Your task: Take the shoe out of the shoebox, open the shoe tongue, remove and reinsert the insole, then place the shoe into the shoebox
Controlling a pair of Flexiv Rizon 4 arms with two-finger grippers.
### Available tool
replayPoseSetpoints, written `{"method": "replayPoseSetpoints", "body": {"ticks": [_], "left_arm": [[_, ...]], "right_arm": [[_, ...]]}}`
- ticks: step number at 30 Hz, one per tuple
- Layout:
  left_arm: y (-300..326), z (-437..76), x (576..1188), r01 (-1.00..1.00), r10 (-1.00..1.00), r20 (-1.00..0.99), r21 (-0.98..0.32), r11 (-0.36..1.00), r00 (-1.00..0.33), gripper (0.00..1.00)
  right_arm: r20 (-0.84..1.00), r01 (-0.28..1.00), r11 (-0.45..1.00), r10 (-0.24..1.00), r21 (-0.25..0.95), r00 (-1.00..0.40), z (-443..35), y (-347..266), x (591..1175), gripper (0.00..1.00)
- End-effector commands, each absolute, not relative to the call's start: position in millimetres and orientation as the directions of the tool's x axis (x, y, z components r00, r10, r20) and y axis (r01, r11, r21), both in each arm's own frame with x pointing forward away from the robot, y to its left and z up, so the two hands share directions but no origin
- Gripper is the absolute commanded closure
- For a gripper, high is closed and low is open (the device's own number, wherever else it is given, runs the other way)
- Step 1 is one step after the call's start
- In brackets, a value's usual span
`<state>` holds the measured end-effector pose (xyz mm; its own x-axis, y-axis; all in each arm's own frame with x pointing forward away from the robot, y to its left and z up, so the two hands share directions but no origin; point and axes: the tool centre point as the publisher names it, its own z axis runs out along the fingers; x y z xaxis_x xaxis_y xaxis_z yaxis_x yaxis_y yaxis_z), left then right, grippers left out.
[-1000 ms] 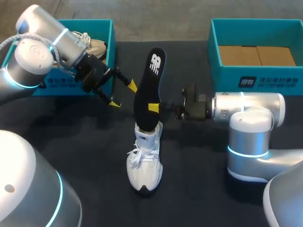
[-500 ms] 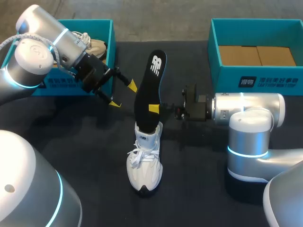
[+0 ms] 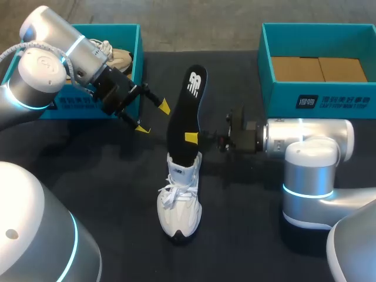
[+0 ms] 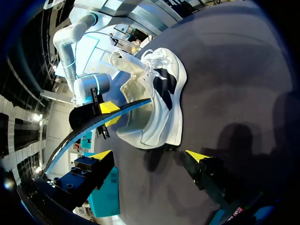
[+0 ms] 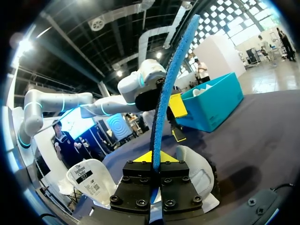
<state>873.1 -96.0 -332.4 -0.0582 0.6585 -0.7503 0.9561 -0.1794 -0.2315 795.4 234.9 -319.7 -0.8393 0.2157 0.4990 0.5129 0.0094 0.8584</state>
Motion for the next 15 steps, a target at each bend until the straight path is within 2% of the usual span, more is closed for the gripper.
{"method": "replayPoseSetpoints", "body": {"ticks": [1,15], "left_arm": [[-96.3,-332.1,873.2,0.956,0.660,-0.749,-0.231,-0.179,-0.057,0.00],[-96.3,-332.1,873.2,0.956,0.660,-0.749,-0.231,-0.179,-0.057,0.00]], "right_arm": [[0.503,0.517,0.016,0.206,0.856,-0.839,-324.7,242.5,799.8,1.00],[0.519,0.532,0.008,0.209,0.847,-0.829,-333.2,240.1,794.9,1.00]]}}
